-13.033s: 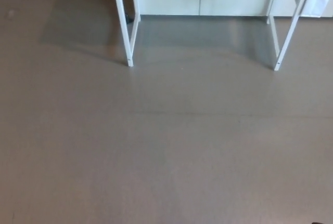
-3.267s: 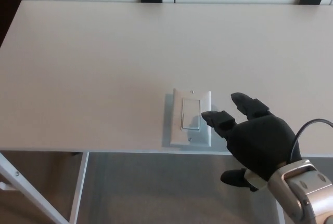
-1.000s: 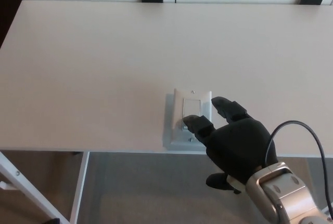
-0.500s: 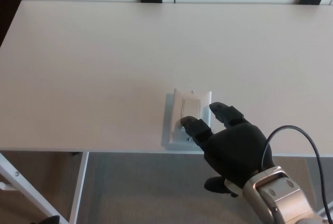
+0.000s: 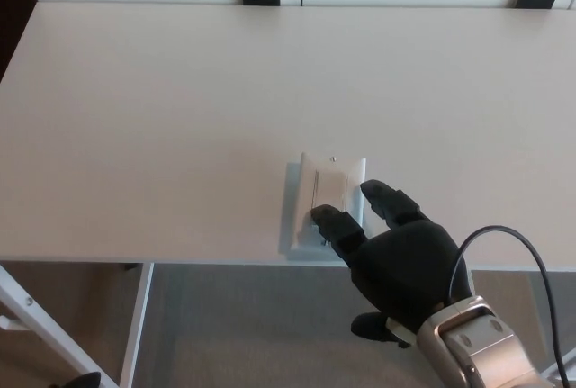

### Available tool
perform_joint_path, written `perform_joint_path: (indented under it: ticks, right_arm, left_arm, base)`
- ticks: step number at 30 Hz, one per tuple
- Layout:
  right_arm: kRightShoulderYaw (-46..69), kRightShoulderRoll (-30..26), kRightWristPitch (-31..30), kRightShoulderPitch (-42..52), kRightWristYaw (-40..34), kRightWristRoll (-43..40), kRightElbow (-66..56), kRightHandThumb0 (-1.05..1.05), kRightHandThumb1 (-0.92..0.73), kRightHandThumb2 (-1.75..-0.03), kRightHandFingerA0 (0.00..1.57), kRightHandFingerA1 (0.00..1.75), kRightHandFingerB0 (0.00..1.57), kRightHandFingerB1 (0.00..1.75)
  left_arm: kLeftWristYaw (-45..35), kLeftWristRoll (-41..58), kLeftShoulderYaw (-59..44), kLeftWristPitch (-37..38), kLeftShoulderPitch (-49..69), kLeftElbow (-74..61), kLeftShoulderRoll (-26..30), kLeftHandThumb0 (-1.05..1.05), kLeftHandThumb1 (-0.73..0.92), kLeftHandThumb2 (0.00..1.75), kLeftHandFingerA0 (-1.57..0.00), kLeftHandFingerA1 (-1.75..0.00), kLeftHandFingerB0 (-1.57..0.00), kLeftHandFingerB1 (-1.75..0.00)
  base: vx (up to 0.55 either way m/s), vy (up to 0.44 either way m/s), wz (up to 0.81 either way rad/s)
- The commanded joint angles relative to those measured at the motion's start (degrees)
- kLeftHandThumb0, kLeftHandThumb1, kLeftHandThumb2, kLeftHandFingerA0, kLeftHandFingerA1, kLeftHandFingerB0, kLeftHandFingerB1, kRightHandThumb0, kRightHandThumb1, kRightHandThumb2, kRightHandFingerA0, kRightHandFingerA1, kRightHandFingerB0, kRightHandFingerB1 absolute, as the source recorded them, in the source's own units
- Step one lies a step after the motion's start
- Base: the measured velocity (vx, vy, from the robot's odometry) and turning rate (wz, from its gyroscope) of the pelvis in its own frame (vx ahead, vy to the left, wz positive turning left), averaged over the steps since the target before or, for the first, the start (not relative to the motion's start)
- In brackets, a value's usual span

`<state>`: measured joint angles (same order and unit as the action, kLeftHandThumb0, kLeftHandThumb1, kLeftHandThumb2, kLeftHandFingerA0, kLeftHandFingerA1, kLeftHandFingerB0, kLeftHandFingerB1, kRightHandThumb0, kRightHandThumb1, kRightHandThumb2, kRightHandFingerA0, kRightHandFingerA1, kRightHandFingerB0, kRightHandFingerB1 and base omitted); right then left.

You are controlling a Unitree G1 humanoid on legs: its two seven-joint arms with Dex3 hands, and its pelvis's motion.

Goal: The robot walk towards a table in front and then clicks the light switch button using the right hand's index finger

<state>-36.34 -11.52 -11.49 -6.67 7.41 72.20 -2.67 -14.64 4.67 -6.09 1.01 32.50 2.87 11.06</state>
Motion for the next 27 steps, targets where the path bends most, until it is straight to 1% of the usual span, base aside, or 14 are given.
perform_joint_path:
  ticks: [1, 4, 5, 6, 7, 8, 9, 11, 12, 19, 21, 23, 24, 27]
  right_arm:
    - [-0.84, -0.88, -1.06, 1.37, 2.04, 0.43, 0.50, -0.75, -0.53, -0.85, 0.00, 0.08, 0.14, 0.35]
    - [-0.57, -1.03, -1.10, 1.57, 1.76, 0.00, -0.37, -0.78, -0.53, -0.84, 0.00, 0.03, 0.14, 0.31]
    - [-0.34, -1.10, -1.04, 1.65, 1.31, -0.12, -1.03, -0.70, -0.61, -0.59, 0.00, 0.14, 0.14, 0.26]
    - [-0.20, -1.18, -1.02, 1.71, 1.02, -0.04, -1.68, -0.70, -0.61, -0.59, 0.00, 0.14, 0.14, 0.26]
    - [0.14, -1.23, -0.81, 1.86, 0.41, -0.28, -2.71, -0.70, -0.48, -0.84, 0.00, 0.12, 0.10, 0.32]
    - [0.34, -1.32, -0.68, 1.95, 0.09, -0.28, -3.47, -0.70, -0.48, -0.84, 0.00, 0.12, 0.08, 0.30]
    - [0.64, -1.30, -0.60, 2.14, 0.03, -0.52, -4.55, -0.70, -0.60, -0.59, 0.00, 0.18, 0.13, 0.26]
    - [1.52, -1.34, -0.01, 2.68, -0.75, -1.26, -7.17, -0.69, -0.59, -0.59, 0.00, 0.21, 0.13, 0.26]
    - [2.11, -1.58, 0.00, 2.87, -0.51, -1.01, -9.52, -0.80, -0.52, -0.82, 0.00, 0.00, 0.09, 0.19]
    - [7.88, -3.66, 1.34, 7.29, 3.96, -4.95, -25.89, -0.80, -0.53, -0.82, 0.00, 0.00, 0.13, 0.17]
    - [9.57, -4.66, 2.45, 9.81, 3.82, -6.70, -29.38, -0.78, -0.52, -0.81, 0.00, 0.01, 0.14, 0.23]
    - [11.72, -6.46, 3.61, 13.92, 3.95, -8.47, -33.69, -0.80, -0.53, -0.82, 0.00, 0.00, 0.11, 0.13]
    - [12.79, -7.46, 4.46, 16.68, 3.25, -9.18, -35.63, -0.82, -0.54, -0.83, 0.00, 0.00, 0.06, 0.19]
    - [16.26, -10.36, 7.51, 26.00, -0.01, -11.40, -40.24, -0.81, -0.52, -0.81, 0.00, 0.00, 0.06, 0.19]
  left_arm:
    - [0.02, -0.13, -0.33, -0.36, 0.12, 0.18, 0.60, -0.19, 0.67, 0.61, -0.20, -0.38, -0.23, -0.33]
    - [0.15, 0.11, -0.34, -0.91, 0.36, -0.27, 0.33, -0.18, 0.67, 0.61, -0.21, -0.37, -0.23, -0.33]
    - [0.13, 0.11, -0.33, -0.90, 0.37, -0.30, 0.34, -0.17, 0.68, 0.61, -0.21, -0.38, -0.23, -0.33]
    - [0.09, 0.15, -0.33, -0.87, 0.34, -0.29, 0.33, -0.17, 0.68, 0.61, -0.21, -0.38, -0.23, -0.33]
    - [0.18, -0.16, -0.30, -0.41, 0.29, 0.01, 0.46, -0.18, 0.67, 0.61, -0.21, -0.38, -0.23, -0.33]
    - [0.08, -0.13, -0.33, -0.23, 0.27, 0.19, 0.51, -0.19, 0.67, 0.61, -0.21, -0.38, -0.23, -0.33]
    - [0.10, -0.15, -0.33, -0.11, 0.27, 0.27, 0.50, -0.18, 0.67, 0.61, -0.21, -0.38, -0.23, -0.33]
    - [0.15, -0.18, -0.31, -0.19, 0.38, 0.06, 0.47, -0.18, 0.67, 0.61, -0.21, -0.38, -0.23, -0.33]
    - [0.05, -0.34, -0.26, 0.29, 0.12, 0.47, 0.61, -0.18, 0.67, 0.61, -0.21, -0.38, -0.23, -0.33]
    - [0.16, -0.27, -0.34, 0.59, -0.05, 1.06, 0.49, -0.19, 0.67, 0.61, -0.22, -0.38, -0.23, -0.34]
    - [0.26, -0.25, -0.47, 0.83, -0.05, 1.22, 0.46, -0.19, 0.67, 0.61, -0.22, -0.38, -0.23, -0.34]
    - [0.35, -0.50, -0.42, 0.65, 0.03, 1.03, 0.62, -0.19, 0.67, 0.61, -0.22, -0.38, -0.23, -0.33]
    - [0.26, -0.42, -0.46, 0.58, 0.22, 0.83, 0.66, -0.19, 0.67, 0.61, -0.22, -0.38, -0.23, -0.33]
    - [0.39, -0.05, -0.65, -0.06, 0.17, 0.73, 0.48, -0.18, 0.67, 0.61, -0.21, -0.38, -0.24, -0.33]
  base:
    - [0.00, 0.000, 0.00]
    - [0.00, 0.000, 0.00]
    - [0.00, 0.000, 0.00]
    - [0.00, 0.000, 0.00]
    - [0.00, 0.000, 0.00]
    - [0.00, 0.000, 0.00]
    - [0.00, 0.000, 0.00]
    - [0.00, 0.000, 0.00]
    - [0.00, 0.000, 0.00]
    - [0.00, 0.000, 0.00]
    - [0.00, 0.000, 0.00]
    - [0.00, 0.000, 0.00]
    - [0.00, 0.000, 0.00]
    - [0.00, 0.000, 0.00]
